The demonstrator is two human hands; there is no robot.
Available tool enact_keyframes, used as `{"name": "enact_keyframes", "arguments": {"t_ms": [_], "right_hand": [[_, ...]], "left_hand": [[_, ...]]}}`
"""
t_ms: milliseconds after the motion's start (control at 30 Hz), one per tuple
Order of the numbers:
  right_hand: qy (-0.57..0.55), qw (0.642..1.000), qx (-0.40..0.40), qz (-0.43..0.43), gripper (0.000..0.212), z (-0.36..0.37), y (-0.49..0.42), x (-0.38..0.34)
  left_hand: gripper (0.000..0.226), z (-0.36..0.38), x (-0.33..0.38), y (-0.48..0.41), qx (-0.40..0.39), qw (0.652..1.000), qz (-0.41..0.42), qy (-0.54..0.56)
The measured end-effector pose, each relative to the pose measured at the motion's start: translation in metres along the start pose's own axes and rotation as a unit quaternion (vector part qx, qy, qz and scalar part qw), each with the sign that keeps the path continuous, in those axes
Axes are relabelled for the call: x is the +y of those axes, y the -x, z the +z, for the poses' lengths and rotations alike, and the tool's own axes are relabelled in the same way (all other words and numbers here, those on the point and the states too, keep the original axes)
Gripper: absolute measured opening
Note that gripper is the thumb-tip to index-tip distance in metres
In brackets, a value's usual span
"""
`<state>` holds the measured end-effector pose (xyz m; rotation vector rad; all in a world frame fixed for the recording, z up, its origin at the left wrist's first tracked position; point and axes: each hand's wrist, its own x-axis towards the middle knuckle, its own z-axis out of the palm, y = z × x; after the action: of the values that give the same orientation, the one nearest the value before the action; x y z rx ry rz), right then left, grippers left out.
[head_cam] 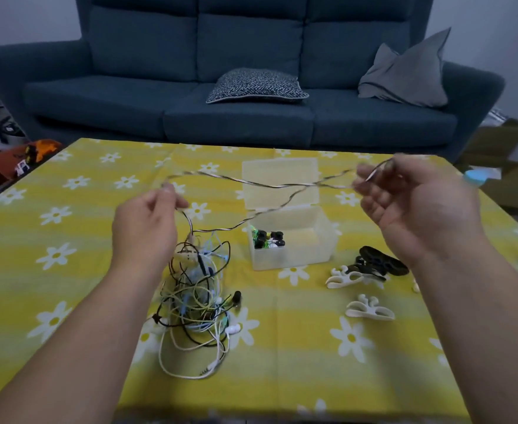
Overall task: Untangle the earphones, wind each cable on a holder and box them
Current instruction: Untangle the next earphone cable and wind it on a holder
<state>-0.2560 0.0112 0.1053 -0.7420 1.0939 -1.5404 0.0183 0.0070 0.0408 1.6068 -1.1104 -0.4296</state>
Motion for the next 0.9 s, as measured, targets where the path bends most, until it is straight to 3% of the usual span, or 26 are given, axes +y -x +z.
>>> {"name": "enact_keyframes", "arguments": {"t_ms": [100, 233, 367, 433, 500, 567, 633, 700, 800, 867, 900], "right_hand": [[0.201, 0.977, 0.044, 0.048, 0.019, -0.007, 0.000, 0.014], [0.409, 0.910, 0.043, 0.062, 0.016, -0.017, -0.009, 0.031], [0.712, 0.702, -0.002, 0.032, 0.018, -0.025, -0.017, 0.037], [0.756, 0.652, -0.047, 0.030, 0.012, -0.023, -0.016, 0.043], [0.727, 0.680, -0.094, -0.017, 0.042, -0.016, -0.011, 0.047], [0.611, 0.768, -0.172, -0.082, 0.067, -0.003, 0.000, 0.047], [0.458, 0.837, -0.292, -0.065, 0.076, 0.017, 0.014, 0.048], [0.351, 0.858, -0.373, -0.034, 0.066, 0.029, 0.020, 0.061], [0.335, 0.882, -0.330, -0.031, 0.004, 0.040, 0.028, 0.068], [0.301, 0.921, -0.246, -0.011, 0.035, 0.039, 0.023, 0.069], [0.251, 0.943, -0.219, -0.003, 0.040, 0.039, 0.020, 0.066]], "left_hand": [[0.047, -0.004, 0.013, 0.002, 0.043, 0.989, 0.025, 0.142], [0.043, -0.004, 0.022, 0.004, 0.030, 0.979, 0.054, 0.196], [0.040, -0.001, 0.027, 0.004, -0.062, 0.965, 0.040, 0.253], [0.041, 0.003, 0.032, 0.008, -0.138, 0.948, 0.014, 0.287], [0.046, 0.008, 0.037, 0.015, -0.208, 0.923, -0.014, 0.323], [0.048, 0.013, 0.043, 0.021, -0.263, 0.902, -0.035, 0.340], [0.045, 0.018, 0.047, 0.027, -0.303, 0.890, -0.035, 0.338], [0.036, 0.021, 0.050, 0.032, -0.335, 0.877, -0.028, 0.342], [0.020, 0.023, 0.051, 0.034, -0.358, 0.871, -0.018, 0.337], [0.009, 0.021, 0.048, 0.031, -0.353, 0.889, 0.021, 0.290], [0.005, 0.019, 0.044, 0.028, -0.345, 0.904, 0.046, 0.249]]}}
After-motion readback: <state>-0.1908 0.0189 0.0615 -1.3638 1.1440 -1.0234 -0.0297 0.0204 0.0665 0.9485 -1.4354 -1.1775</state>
